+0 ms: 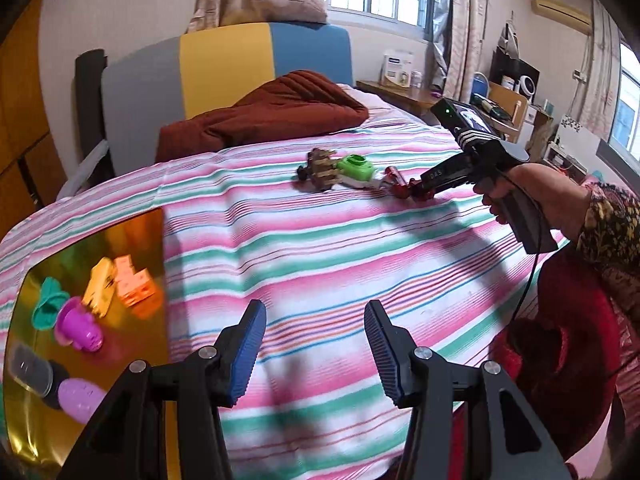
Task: Organize rigid objects
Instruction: 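Grasp the red K puzzle piece with the right tool, then grasp the red cylinder with the left tool while the right tool holds the puzzle piece, then drop the red cylinder into the gold tray with the left tool while the right tool holds the puzzle, then carry the red K puzzle piece over the gold tray with the right tool, then open the right tool to release the K puzzle piece into the tray, then move both tools from the gold tray toward the brown ball and green repeller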
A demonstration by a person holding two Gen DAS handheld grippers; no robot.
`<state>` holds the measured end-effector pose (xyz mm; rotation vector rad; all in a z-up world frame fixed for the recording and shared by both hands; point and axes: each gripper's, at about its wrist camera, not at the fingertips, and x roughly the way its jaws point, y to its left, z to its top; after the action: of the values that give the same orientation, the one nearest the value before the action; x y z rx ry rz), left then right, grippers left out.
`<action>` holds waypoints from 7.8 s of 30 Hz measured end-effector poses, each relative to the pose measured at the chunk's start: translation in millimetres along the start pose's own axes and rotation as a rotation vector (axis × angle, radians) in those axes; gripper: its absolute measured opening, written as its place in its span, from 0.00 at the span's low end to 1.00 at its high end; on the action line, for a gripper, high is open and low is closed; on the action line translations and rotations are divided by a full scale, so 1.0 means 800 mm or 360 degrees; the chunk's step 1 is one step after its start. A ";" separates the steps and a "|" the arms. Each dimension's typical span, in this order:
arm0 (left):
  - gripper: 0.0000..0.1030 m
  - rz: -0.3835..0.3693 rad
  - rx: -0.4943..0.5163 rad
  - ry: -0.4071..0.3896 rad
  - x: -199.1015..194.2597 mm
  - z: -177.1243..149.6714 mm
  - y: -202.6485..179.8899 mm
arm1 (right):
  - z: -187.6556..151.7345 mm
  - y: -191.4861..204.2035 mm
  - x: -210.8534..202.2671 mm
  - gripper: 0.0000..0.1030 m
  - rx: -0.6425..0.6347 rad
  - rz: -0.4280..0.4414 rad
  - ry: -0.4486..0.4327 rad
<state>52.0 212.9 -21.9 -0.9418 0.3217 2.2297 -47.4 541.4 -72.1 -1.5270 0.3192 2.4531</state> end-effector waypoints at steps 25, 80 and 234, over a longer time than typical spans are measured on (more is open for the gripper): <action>0.50 -0.0202 0.0078 0.0174 0.229 0.161 -0.134 | -0.006 -0.080 -0.001 0.31 0.0426 -0.0151 0.0059; 0.26 -0.0251 -0.0166 0.0154 0.206 0.067 -0.053 | 0.006 -0.020 0.017 0.32 0.0120 0.0116 0.0046; 0.44 0.0381 -0.0610 -0.0143 -0.085 -0.123 0.174 | -0.087 0.319 -0.081 0.84 -0.0548 0.0192 -0.0112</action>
<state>44.2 31.6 -48.4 -1.0381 -0.0419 2.6029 -39.8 272.5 -28.7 -1.5818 -0.0286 2.7620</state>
